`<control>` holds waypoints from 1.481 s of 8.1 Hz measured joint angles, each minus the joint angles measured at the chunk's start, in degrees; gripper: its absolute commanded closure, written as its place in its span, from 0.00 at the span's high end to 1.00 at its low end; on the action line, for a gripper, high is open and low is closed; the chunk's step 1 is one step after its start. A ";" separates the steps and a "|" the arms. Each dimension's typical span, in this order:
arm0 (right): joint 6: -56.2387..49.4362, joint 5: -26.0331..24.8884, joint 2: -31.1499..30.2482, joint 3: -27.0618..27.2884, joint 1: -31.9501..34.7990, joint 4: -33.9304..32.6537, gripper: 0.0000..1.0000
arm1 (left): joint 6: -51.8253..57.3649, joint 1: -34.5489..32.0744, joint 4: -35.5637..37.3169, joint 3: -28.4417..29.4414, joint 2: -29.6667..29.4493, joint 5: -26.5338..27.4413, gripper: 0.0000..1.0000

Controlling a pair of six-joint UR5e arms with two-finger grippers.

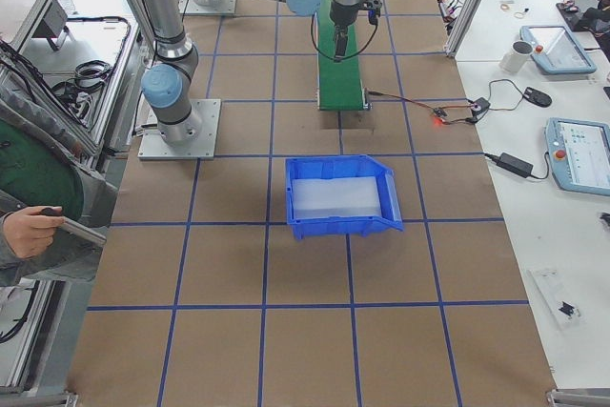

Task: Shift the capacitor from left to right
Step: 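Lower the left gripper over the brown capacitor near the robot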

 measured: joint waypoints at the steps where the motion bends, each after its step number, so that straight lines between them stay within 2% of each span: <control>1: 0.00 0.00 -0.01 0.00 0.01 -0.01 1.00 | 1.37 0.85 1.29 -0.06 -1.03 0.00 1.00; 5: -0.02 0.00 0.00 0.00 -0.01 -0.07 1.00 | 6.46 4.71 11.09 -0.18 -7.40 -0.58 1.00; 7: 0.00 0.00 -0.02 0.00 -0.01 -0.06 1.00 | 7.14 5.54 12.19 -0.39 -8.42 -0.89 1.00; 12: -0.02 -0.03 0.01 0.00 -0.01 -0.13 1.00 | 7.71 6.27 19.34 -5.94 -9.72 -0.74 1.00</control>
